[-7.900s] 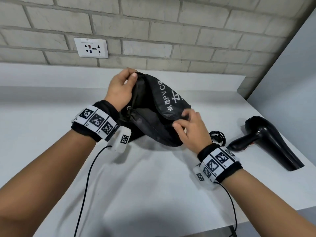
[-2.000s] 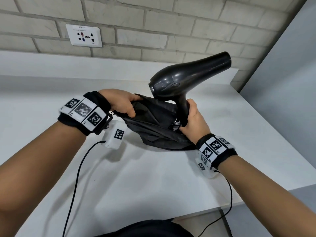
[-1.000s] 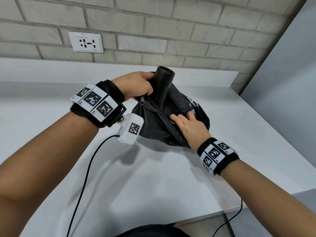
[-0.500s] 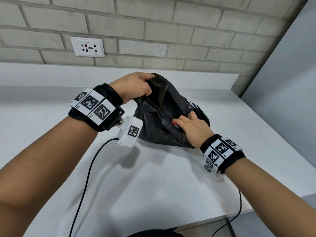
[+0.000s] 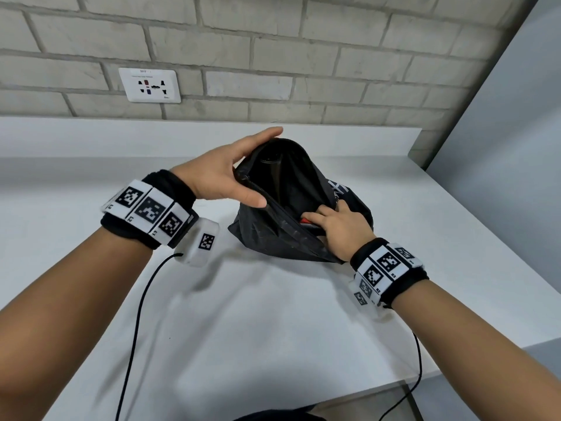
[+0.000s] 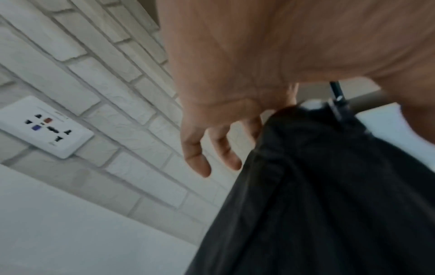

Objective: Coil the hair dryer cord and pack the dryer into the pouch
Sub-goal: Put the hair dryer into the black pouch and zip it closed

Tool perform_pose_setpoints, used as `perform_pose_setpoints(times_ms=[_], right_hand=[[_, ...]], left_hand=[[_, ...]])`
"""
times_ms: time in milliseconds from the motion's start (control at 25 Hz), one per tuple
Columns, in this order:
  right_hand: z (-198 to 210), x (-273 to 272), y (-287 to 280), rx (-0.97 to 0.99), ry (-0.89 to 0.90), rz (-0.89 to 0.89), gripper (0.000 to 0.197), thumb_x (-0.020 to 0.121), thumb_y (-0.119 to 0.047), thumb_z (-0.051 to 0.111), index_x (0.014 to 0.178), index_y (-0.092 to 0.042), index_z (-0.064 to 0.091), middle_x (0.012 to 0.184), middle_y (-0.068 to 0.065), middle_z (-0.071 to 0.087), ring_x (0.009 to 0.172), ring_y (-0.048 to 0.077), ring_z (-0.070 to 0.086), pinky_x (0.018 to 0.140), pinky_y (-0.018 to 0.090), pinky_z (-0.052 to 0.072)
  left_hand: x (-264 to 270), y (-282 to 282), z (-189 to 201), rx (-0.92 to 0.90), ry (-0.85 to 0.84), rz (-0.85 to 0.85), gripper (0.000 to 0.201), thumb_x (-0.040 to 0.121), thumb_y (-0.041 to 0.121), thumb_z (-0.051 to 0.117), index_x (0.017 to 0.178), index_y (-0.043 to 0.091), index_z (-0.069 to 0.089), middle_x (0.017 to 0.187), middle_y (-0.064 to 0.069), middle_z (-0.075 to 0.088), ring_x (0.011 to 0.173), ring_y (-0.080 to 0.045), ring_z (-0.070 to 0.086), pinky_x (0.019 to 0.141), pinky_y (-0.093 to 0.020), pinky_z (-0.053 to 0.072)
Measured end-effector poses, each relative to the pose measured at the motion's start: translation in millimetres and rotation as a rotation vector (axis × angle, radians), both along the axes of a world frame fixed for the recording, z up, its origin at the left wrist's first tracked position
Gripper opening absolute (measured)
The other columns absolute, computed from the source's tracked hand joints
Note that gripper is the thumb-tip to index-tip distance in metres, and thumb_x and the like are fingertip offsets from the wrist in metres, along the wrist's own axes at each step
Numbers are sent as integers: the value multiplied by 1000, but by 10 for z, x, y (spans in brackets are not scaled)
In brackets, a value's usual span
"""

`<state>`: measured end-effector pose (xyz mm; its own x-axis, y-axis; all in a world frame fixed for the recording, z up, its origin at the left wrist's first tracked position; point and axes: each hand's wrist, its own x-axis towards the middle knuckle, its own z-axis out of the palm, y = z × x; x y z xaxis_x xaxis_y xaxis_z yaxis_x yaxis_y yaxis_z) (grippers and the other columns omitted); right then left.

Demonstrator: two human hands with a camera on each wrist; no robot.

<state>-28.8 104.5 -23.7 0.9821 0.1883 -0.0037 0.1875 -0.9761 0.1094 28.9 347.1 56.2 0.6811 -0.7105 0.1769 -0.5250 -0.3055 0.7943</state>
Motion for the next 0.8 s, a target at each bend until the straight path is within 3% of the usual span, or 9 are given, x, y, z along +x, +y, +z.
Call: perform_pose_setpoints(times_ms=[120, 200, 280, 360, 400, 480, 640, 720, 800], right_hand=[[20, 6, -51, 167, -3, 30, 46, 86, -28, 52, 131, -28, 42, 124, -6, 55, 113, 24, 44, 80, 33, 43], [68, -18, -137, 405, -161, -47, 39, 84, -20, 51, 122, -24, 54, 117, -2, 59, 112, 24, 46, 85, 34, 45], [109, -53, -216, 317, -383, -199, 34, 81, -17, 53, 114, -22, 60, 118, 4, 56, 110, 31, 44, 83, 39, 46], [118, -78, -253, 167, -367, -347, 39, 80, -13, 55, 117, -23, 56, 130, 9, 42, 109, 38, 38, 84, 45, 42], [105, -74, -269, 190, -321, -383, 43, 80, -6, 53, 119, -24, 54, 134, 10, 35, 107, 39, 38, 82, 46, 43], [127, -50, -309, 381, -307, -370, 48, 79, 7, 44, 117, -20, 56, 131, 10, 34, 100, 37, 42, 80, 41, 46], [393, 46, -447, 814, -454, -339, 43, 63, 18, 41, 76, -11, 68, 88, 1, 54, 84, 23, 54, 74, 21, 42], [536, 60, -513, 882, -533, -364, 41, 61, 20, 40, 69, -10, 66, 76, -1, 52, 78, 18, 51, 63, 6, 36], [624, 44, -554, 866, -604, -388, 35, 64, 20, 43, 75, -8, 61, 82, 2, 49, 79, 19, 46, 59, 5, 32]], left_hand=[[75, -57, -100, 12, -133, 41, 77, 51, 41, 74, 120, 48, 41, 130, 16, 42, 118, 17, 39, 101, -3, 29], [101, -112, -110, -10, -205, 88, 61, 56, 46, 68, 114, 44, 48, 123, 15, 45, 111, 19, 41, 100, -3, 29], [109, -155, -132, -58, -246, 120, 49, 62, 46, 64, 110, 39, 52, 115, 19, 48, 106, 20, 44, 98, -3, 30], [114, -188, -166, -110, -250, 129, 43, 66, 45, 63, 107, 34, 54, 111, 22, 49, 103, 20, 46, 97, -3, 31], [120, -207, -178, -126, -244, 134, 42, 67, 43, 63, 107, 32, 54, 110, 23, 49, 102, 20, 47, 96, -2, 32], [141, -232, -197, -142, -240, 148, 39, 69, 40, 64, 106, 30, 56, 108, 23, 51, 101, 19, 48, 95, -2, 32], [172, -199, -190, -160, -231, 200, 31, 70, 30, 65, 97, 41, 54, 106, 24, 53, 99, 18, 50, 95, -3, 34], [185, -167, -174, -153, -233, 223, 32, 71, 26, 64, 95, 44, 53, 106, 24, 54, 98, 18, 51, 93, -3, 34], [199, -143, -178, -146, -248, 239, 32, 71, 25, 62, 96, 44, 54, 106, 24, 54, 97, 19, 51, 93, -2, 34]])
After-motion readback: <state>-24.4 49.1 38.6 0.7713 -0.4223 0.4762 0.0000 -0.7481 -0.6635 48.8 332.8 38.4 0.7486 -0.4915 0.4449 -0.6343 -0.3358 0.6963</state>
